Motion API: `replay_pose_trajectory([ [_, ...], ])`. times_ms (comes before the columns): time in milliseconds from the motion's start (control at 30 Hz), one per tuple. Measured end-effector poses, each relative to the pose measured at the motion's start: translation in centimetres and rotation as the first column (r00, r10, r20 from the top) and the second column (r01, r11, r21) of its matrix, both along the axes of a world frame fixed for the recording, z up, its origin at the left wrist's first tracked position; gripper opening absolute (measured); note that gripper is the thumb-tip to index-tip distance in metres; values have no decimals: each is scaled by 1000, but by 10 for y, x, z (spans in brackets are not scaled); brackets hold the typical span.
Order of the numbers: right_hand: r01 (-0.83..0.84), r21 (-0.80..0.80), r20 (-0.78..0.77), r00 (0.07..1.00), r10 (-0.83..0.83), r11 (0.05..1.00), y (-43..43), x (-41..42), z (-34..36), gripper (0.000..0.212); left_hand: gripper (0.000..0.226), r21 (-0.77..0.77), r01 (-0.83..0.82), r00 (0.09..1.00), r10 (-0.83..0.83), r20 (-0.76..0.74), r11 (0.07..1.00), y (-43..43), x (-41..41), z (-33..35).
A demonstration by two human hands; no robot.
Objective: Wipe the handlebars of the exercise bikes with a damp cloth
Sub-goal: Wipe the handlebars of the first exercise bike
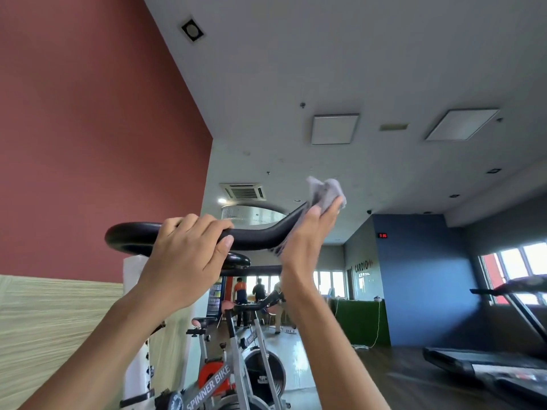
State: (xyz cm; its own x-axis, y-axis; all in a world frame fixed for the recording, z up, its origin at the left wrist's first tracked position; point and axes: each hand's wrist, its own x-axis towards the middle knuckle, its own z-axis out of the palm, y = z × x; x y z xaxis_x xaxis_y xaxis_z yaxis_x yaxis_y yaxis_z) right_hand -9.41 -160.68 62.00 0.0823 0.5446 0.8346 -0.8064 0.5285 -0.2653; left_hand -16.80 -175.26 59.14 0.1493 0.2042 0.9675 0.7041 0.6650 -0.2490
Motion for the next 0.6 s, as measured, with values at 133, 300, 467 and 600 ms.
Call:
replay_pose_trajectory([
  [133, 51, 9, -8, 999, -51, 999, -25, -5, -11, 56, 42, -10, -11, 1000, 11, 17, 1000, 0, 0, 0],
  [300, 253, 234, -17, 966, -256, 939, -10, -16, -33, 55, 46, -25, -4, 999, 5, 47, 1000, 0, 2, -1],
  [467, 239, 69, -77, 969, -234, 969, -8, -10, -3, 54, 45, -2, 5, 999, -5, 36, 1000, 2, 2, -1],
  [600, 389, 295, -116, 921, -371, 873, -20, -36, -46, 55, 56, -47, -3, 997, 7, 83, 999, -2, 3, 1],
])
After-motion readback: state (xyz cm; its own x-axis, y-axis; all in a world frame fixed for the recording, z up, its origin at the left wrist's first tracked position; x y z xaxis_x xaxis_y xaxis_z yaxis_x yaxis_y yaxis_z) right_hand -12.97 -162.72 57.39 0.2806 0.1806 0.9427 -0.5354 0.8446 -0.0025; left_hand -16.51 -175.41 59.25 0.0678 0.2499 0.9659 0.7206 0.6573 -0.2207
